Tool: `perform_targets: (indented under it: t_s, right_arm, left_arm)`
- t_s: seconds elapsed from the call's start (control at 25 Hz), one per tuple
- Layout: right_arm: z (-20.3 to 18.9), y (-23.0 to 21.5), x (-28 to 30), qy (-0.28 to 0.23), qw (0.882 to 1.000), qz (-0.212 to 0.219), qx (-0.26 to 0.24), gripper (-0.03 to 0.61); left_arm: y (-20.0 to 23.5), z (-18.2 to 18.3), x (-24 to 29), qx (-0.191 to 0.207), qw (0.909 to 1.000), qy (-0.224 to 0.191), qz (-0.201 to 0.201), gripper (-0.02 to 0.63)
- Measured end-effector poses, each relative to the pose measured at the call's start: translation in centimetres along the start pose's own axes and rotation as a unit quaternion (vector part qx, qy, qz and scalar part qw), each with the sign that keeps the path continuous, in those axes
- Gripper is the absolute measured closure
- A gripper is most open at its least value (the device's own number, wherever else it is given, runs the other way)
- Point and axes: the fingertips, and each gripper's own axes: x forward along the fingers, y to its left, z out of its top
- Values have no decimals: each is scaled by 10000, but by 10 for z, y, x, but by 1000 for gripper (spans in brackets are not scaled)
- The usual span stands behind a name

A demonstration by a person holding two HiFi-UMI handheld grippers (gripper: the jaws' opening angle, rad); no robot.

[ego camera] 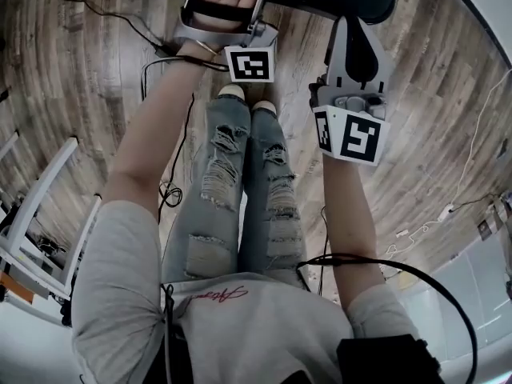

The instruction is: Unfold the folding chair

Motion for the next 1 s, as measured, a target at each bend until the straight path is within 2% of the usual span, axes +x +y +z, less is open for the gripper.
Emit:
perform_targets:
  t_s: [0.32, 0.6, 0.84, 0.92, 1.0]
  right_arm:
    - [-26, 13, -6, 86, 9999, 109, 14, 549]
    - [-58, 21, -5, 145, 9998, 97, 70, 549]
    - [-75, 44, -5, 130, 9995, 295, 55, 549]
    - [-71, 49, -7, 71, 9994, 334, 42, 549]
    - [-62, 56, -10, -39, 9991, 418, 66, 548]
  left_arm:
    - [-39, -8, -10, 90, 9998, -68, 143, 382]
    - [-50, -7, -13, 28, 9989, -160, 447, 382]
    - [-48, -8, -13, -29, 9981, -209, 581, 379]
    - [-50, -6, -12, -238, 9984, -312, 406, 352]
    - [-55, -7, -13, -652, 9973, -326, -49, 288]
